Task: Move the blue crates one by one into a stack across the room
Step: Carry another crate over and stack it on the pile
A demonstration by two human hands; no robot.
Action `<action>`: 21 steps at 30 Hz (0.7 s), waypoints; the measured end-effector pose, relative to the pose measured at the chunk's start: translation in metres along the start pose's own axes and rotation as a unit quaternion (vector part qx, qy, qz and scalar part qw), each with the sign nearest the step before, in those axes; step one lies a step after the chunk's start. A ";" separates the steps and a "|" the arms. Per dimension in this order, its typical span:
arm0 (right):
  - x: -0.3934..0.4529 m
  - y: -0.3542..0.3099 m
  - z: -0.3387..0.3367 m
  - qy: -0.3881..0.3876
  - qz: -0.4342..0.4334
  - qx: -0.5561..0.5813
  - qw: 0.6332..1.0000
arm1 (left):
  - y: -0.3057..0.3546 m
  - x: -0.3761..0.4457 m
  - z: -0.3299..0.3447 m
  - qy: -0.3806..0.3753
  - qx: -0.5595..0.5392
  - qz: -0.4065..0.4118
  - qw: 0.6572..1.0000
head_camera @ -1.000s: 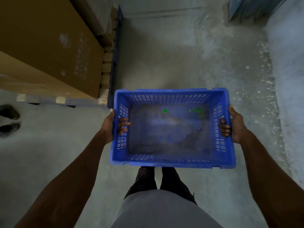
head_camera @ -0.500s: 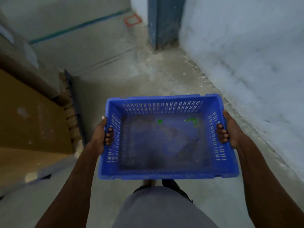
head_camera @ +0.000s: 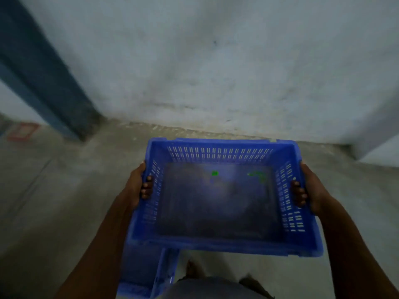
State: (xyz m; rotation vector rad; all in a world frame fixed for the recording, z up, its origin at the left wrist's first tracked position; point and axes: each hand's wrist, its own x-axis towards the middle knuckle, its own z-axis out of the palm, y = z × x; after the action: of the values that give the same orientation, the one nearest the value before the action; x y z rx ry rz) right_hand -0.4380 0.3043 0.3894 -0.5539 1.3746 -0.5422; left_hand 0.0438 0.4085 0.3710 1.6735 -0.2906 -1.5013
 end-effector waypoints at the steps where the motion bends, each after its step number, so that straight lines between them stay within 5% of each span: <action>1: -0.014 0.010 -0.029 0.018 -0.006 0.024 1.000 | 0.004 0.002 0.028 -0.019 0.029 0.002 0.999; 9: -0.153 0.114 -0.256 0.137 -0.051 0.157 0.977 | -0.037 -0.035 0.281 -0.183 0.180 -0.001 0.967; 21: -0.344 0.286 -0.527 0.342 -0.060 0.316 0.883 | -0.199 -0.167 0.653 -0.348 0.369 -0.010 0.862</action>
State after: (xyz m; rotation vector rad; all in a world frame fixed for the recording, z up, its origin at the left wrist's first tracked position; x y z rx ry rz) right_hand -0.9909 0.7187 0.4023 0.1189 1.6986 -1.3154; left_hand -0.6565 0.3626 0.3992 1.5773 -1.3884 -2.1372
